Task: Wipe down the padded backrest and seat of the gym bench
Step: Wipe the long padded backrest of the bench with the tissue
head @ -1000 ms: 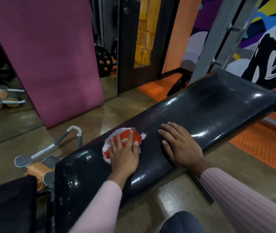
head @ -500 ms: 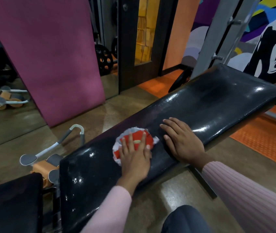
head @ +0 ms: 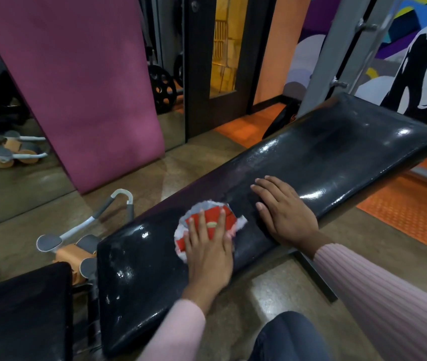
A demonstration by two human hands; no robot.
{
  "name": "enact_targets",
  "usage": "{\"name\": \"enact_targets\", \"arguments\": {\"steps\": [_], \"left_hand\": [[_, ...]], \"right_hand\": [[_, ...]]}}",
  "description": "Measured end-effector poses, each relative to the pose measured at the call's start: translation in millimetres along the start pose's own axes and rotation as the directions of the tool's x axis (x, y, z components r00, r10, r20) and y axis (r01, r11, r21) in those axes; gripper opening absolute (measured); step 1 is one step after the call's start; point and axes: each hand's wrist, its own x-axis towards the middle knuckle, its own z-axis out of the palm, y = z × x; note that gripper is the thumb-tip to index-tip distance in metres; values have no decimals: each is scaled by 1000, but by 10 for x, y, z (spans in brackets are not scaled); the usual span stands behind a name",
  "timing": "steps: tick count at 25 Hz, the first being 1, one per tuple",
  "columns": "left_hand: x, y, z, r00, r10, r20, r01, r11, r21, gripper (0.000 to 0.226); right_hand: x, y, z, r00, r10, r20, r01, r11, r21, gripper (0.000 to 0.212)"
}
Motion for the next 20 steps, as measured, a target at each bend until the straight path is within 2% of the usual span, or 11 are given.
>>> {"name": "enact_targets", "arguments": {"steps": [3, 6, 8, 10, 13, 16, 20], "left_hand": [[-350, 302, 205, 990, 135, -41, -132, 989, 58, 61], [-168, 550, 223, 971, 227, -75, -223, 973, 61, 55], [15, 454, 126, 983, 177, -44, -176, 984, 19, 59], [64, 229, 69, 997, 72, -33, -72, 997, -11, 60], [-225, 18, 105, 999, -7, -53, 6, 1000, -5, 54], [-482, 226, 232, 993, 78, -87, -75, 997, 34, 52], [-156, 392, 136, 988, 143, -55, -143, 990, -2, 58]], "right_hand": [[11, 8, -5, 1000, 4, 1, -4, 1000, -7, 46], [12, -5, -2, 999, 40, 21, -40, 999, -6, 48], [11, -4, 1, 999, 46, 22, -46, 999, -3, 49], [-5, 1, -1, 999, 46, 14, -46, 999, 3, 47], [-6, 4, -3, 999, 37, 16, -37, 999, -7, 46], [8, 2, 8, 1000, 23, 18, -23, 1000, -12, 47], [58, -1, 1, 998, 45, 34, -44, 999, -26, 47]]}}
